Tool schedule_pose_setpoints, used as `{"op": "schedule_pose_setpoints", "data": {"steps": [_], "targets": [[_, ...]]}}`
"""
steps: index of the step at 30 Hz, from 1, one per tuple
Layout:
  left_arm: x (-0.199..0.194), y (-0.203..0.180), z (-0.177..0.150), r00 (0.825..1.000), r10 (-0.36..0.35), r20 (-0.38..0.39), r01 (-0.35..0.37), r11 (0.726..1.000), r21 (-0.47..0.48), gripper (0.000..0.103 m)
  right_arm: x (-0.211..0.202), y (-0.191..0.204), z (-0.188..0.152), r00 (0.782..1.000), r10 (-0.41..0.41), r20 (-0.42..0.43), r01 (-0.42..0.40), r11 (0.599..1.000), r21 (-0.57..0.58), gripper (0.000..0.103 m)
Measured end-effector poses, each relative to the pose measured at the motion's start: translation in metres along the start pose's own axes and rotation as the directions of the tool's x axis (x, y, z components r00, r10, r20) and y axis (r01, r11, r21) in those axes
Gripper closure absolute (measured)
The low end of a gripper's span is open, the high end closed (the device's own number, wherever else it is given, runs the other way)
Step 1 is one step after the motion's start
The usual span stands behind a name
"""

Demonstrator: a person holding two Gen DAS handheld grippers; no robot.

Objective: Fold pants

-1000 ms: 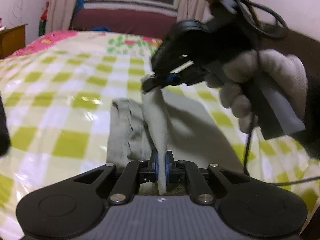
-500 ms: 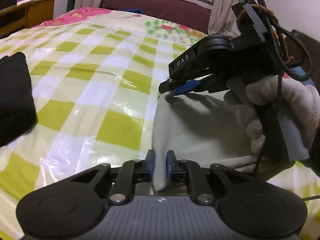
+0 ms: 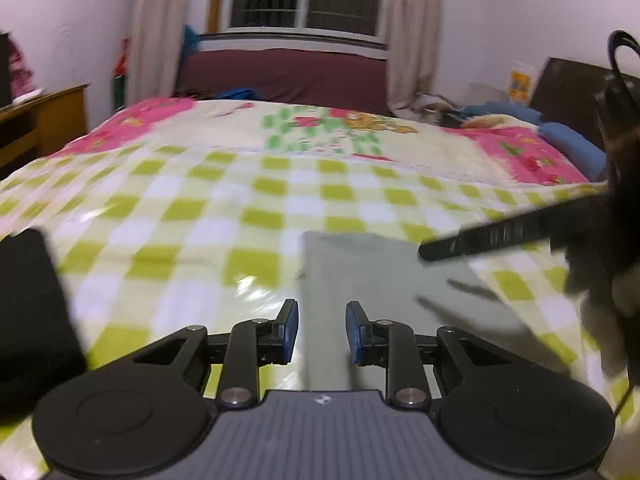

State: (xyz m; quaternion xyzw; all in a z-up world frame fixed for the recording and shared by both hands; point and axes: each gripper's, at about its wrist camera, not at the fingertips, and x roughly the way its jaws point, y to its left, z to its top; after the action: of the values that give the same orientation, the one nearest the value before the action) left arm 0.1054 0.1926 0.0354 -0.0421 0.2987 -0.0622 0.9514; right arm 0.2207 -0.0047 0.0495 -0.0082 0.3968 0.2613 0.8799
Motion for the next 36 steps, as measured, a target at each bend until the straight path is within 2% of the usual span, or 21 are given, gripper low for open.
{"op": "schedule_pose_setpoints", "data": {"steps": [2,3,5,7,8,12,14,17,18,20,24,27,29,32,34,36], "targets": [[0.021,-0.008,-0.002,1.000,-0.002,-0.021,0.003,0.999,0.050,0.062,-0.004,-0.010,-0.013,1.000,-0.001,-0.003,0.001,1.000,0.026,0.061],[0.035,-0.012,-0.007,0.998,0.026,-0.055,-0.021,0.996,0.092,0.061,-0.006,-0.015,-0.023,1.000,-0.006,-0.001,0.006,0.999,0.033,0.061],[0.061,-0.013,-0.023,0.989,0.071,-0.126,-0.053,0.988,0.147,0.057,-0.002,-0.020,-0.046,0.999,-0.038,-0.037,0.038,0.999,-0.001,0.053],[0.062,-0.006,-0.029,0.993,0.064,-0.102,-0.049,0.988,0.145,0.045,0.016,-0.023,-0.064,0.990,-0.053,-0.130,0.049,0.998,-0.032,0.052],[0.058,-0.005,-0.026,0.992,0.062,-0.107,-0.046,0.989,0.140,0.045,0.018,-0.029,-0.068,0.990,-0.048,-0.133,0.047,0.999,-0.008,0.053],[0.030,0.008,-0.013,0.997,0.052,-0.060,-0.046,0.994,0.101,0.045,-0.013,-0.053,-0.060,1.000,-0.003,-0.019,0.006,0.985,0.170,0.052],[0.032,0.016,-0.011,0.996,0.056,-0.069,-0.051,0.996,0.075,0.045,-0.022,-0.066,-0.061,1.000,-0.005,0.016,0.001,0.974,0.228,0.051],[0.058,0.022,-0.022,0.983,0.019,-0.183,-0.016,1.000,0.020,0.043,0.001,-0.077,-0.068,0.997,0.039,-0.069,-0.017,0.955,0.297,0.050],[0.062,0.021,-0.027,0.982,0.037,-0.184,-0.034,0.999,0.020,0.039,0.011,-0.077,-0.073,0.994,0.048,-0.094,-0.018,0.954,0.299,0.050],[0.060,0.019,-0.025,0.983,0.054,-0.176,-0.052,0.999,0.016,0.039,0.012,-0.072,-0.073,0.996,0.026,-0.090,0.001,0.956,0.292,0.050],[0.041,0.012,-0.017,0.992,0.045,-0.120,-0.041,0.998,0.041,0.040,-0.009,-0.072,-0.070,0.997,0.067,-0.028,-0.055,0.953,0.299,0.052],[0.052,0.011,-0.022,0.986,0.046,-0.158,-0.040,0.998,0.042,0.039,0.005,-0.080,-0.076,0.993,0.095,-0.076,-0.063,0.933,0.353,0.051],[0.058,0.012,-0.025,0.984,0.045,-0.174,-0.040,0.999,0.035,0.038,0.009,-0.080,-0.077,0.992,0.103,-0.074,-0.069,0.929,0.365,0.051],[0.042,0.010,-0.017,0.990,0.030,-0.137,-0.025,0.999,0.038,0.039,-0.003,-0.081,-0.077,0.991,0.124,-0.055,-0.096,0.928,0.361,0.051],[0.038,0.006,-0.015,0.992,0.017,-0.128,-0.008,0.997,0.074,0.035,-0.004,-0.085,-0.079,0.991,0.128,-0.050,-0.102,0.927,0.360,0.050],[0.053,0.003,-0.020,0.983,0.027,-0.184,-0.009,0.995,0.101,0.033,0.004,-0.088,-0.083,0.990,0.132,-0.056,-0.101,0.919,0.382,0.050]]}}
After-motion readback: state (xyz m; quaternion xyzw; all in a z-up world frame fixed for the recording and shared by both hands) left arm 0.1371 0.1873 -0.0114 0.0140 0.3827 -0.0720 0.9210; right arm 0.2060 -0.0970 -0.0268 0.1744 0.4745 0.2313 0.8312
